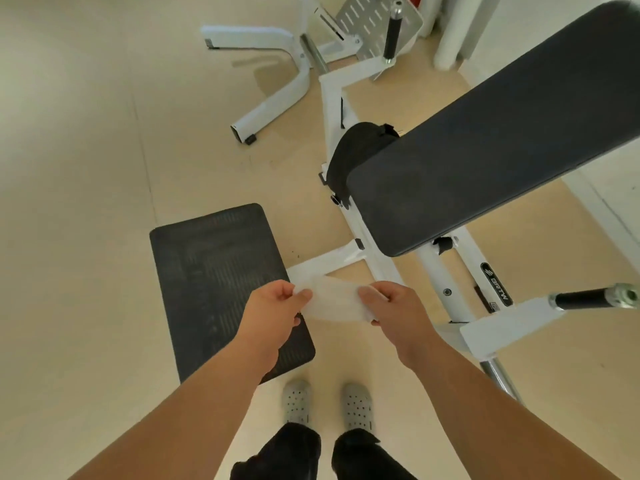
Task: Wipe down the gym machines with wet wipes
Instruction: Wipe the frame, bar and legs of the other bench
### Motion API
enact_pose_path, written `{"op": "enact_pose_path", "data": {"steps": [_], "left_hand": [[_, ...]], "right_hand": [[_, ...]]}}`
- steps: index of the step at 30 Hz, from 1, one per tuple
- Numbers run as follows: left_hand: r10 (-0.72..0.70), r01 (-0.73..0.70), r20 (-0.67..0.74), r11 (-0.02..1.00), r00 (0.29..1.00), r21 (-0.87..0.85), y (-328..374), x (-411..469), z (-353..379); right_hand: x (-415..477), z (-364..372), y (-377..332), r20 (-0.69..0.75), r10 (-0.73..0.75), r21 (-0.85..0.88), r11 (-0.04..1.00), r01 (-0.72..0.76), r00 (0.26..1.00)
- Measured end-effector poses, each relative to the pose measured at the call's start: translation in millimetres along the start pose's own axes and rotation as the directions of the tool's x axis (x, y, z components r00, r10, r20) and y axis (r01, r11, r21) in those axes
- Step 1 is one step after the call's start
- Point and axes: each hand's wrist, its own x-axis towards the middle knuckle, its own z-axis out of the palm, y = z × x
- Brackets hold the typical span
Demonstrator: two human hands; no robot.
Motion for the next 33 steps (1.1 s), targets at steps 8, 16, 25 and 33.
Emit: {"op": "enact_pose_path", "data": {"steps": [8,16,25,33], "left_hand": [[0.025,-0.023,-0.066,0.999,0.998,0.022,17,-110,-49],[0.076,-0.081,-0.103,0.996,0.992,-0.049,0,-89,-158],[0.116,-0.117,-0.075,0.993,0.99,-0.02,-28,-53,-445],[0.127,-0.124,0.035,0.988,0.991,-0.091,3,-19,-601]], "right_hand": [[-103,13,-45,0.009,-0.033,-0.031,0.999,0.033,0.999],[-125,129,-63,0.071,0.023,-0.097,0.995,-0.016,0.997],[-171,390,-138,0.014,-0.021,-0.054,0.998,0.022,1.0],[-165,513,-223,-0.022,-0.037,0.01,0.999,0.037,0.999]]}}
